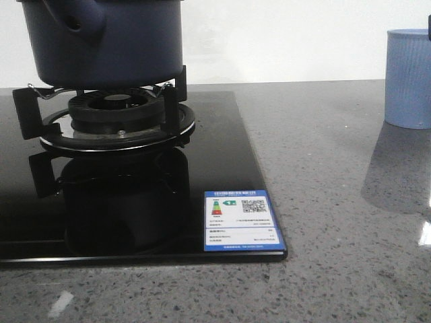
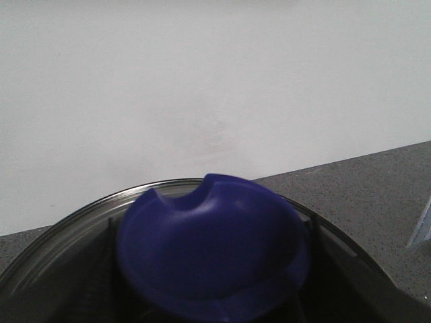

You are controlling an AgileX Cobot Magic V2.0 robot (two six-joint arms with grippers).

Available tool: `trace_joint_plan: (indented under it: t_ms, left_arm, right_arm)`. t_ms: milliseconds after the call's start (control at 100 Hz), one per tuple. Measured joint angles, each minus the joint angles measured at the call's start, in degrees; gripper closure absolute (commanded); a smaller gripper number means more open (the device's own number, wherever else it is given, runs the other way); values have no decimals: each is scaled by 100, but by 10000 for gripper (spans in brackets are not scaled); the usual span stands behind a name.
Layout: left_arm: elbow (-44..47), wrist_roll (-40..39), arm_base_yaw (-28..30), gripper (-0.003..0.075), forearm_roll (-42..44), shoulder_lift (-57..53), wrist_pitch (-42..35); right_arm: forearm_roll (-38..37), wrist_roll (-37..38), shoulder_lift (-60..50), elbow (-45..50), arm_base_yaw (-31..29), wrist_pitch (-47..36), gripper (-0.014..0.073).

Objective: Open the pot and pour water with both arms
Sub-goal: 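Lower the lid onto the pot and open the left gripper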

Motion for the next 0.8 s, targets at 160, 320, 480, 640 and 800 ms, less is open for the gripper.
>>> trace_joint_plan:
  t_ms: [160,320,480,640,800]
  left_arm:
    - [0,0,0,325,0,-9,66]
    - [0,0,0,325,0,-9,89]
    - [0,-11,-39,325,0,-11,105]
    - [0,-45,-57,325,0,-21,161]
    - [0,-57,-57,325,0,-32,205]
  right_arm:
    - [0,0,0,0,0,0,-20]
    - [0,0,0,0,0,0,-20]
    - [0,0,0,0,0,0,-20]
    - [0,9,0,0,0,0,-20]
    - [0,10,0,0,0,0,-20]
